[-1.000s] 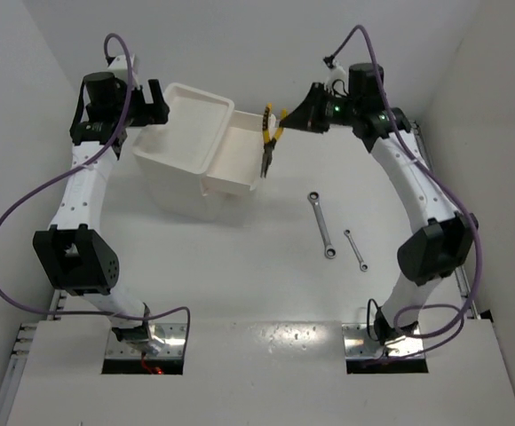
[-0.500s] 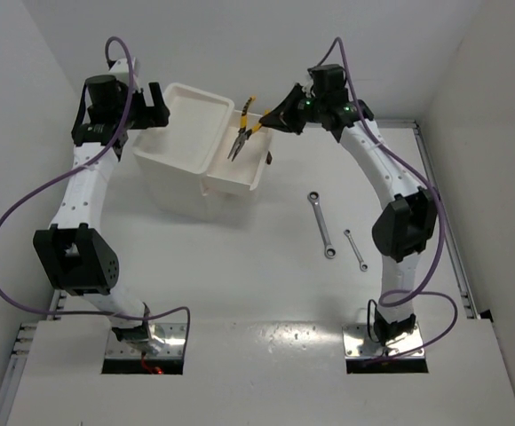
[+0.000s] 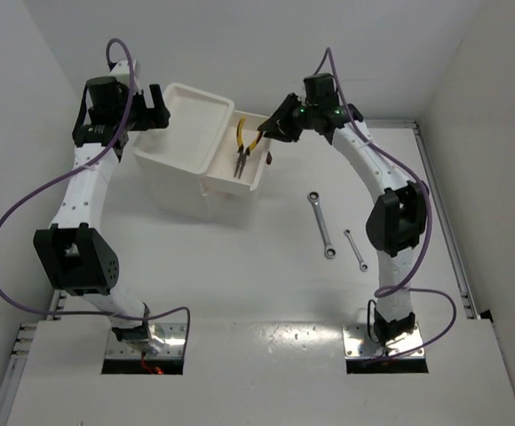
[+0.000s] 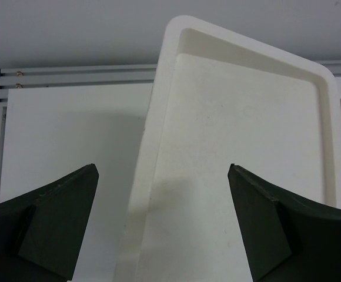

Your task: Sort the tools into containers

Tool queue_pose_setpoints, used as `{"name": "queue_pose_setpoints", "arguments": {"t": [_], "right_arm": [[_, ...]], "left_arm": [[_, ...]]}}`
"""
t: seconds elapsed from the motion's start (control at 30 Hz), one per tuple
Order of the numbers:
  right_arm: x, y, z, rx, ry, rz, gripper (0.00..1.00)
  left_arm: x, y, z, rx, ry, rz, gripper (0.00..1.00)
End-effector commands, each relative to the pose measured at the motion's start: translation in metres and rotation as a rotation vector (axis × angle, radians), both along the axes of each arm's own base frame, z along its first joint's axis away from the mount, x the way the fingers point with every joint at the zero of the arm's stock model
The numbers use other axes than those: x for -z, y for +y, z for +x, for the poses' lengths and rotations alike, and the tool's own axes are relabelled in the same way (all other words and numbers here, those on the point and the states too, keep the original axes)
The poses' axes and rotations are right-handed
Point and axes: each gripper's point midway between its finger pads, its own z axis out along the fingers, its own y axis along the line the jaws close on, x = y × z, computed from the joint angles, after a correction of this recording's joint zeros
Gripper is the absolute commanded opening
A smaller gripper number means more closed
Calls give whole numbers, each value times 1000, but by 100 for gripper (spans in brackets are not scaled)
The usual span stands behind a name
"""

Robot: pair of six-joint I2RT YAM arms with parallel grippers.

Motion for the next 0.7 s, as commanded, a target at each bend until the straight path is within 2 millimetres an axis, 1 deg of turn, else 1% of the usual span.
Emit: {"name": "queue_pose_setpoints", "arguments": {"t": [0.0,0.03,0.07,0.1,0.13,0.17,0.2,0.23,0.27,0.3,0.33,0.37,0.4,0.43,0.47,0.5,0.53,0.57,0.6,0.63,0.67], "right_arm": [[-12,16,0,-41,-51,42,32],[-13,20,2,-58,-67,59,39],[-13,20,2,-58,-67,59,43],[-16,22,1,-71,-76,71,49],[-17,30,1,-98,-90,87,56],[-19,32,0,-114,-107,92,56],[-29,31,-2,-114,-123,97,56],[-42,33,-2,-135,-176,114,56],[-47,33,-5,-156,-200,114,58],[-54,32,-7,-162,-222,111,58],[-77,30,-12,-196,-300,135,58],[-91,30,-15,-213,-347,147,58],[-98,25,-14,-208,-378,145,58],[-105,24,-19,-227,-411,143,58],[-111,17,-19,-234,-446,130,58],[-118,6,-19,-233,-485,101,57],[-117,-1,-19,-232,-485,80,55],[-105,-9,-18,-222,-450,42,53],[-105,-26,-19,-221,-486,-19,52],[-97,-36,-19,-217,-480,-62,52],[-80,-48,-23,-218,-429,-109,52]], "left_arm": [[-24,-5,-7,5,-61,-2,99],[-24,-5,-7,5,-61,-2,99],[-24,-5,-7,5,-61,-2,99],[-19,-5,-7,4,-51,-2,99],[-19,-5,-7,4,-51,-2,99],[-15,-5,-5,4,-42,-3,99],[-15,-5,-5,4,-41,-3,99],[-15,-5,-5,4,-41,-3,99],[-15,-1,-4,-17,-41,4,99],[-10,1,-2,-29,-30,8,99],[-14,4,-1,-39,-40,21,99],[-9,7,0,-47,-24,34,99],[-10,10,3,-54,-28,52,99],[-7,12,5,-59,-8,67,99],[-5,13,7,-52,1,87,99],[1,14,7,-46,30,98,99],[-3,14,10,-42,30,108,97],[9,15,15,-37,62,115,95],[12,17,16,-24,74,119,93],[18,17,15,-22,97,118,90],[18,15,18,-7,94,121,87]]}}
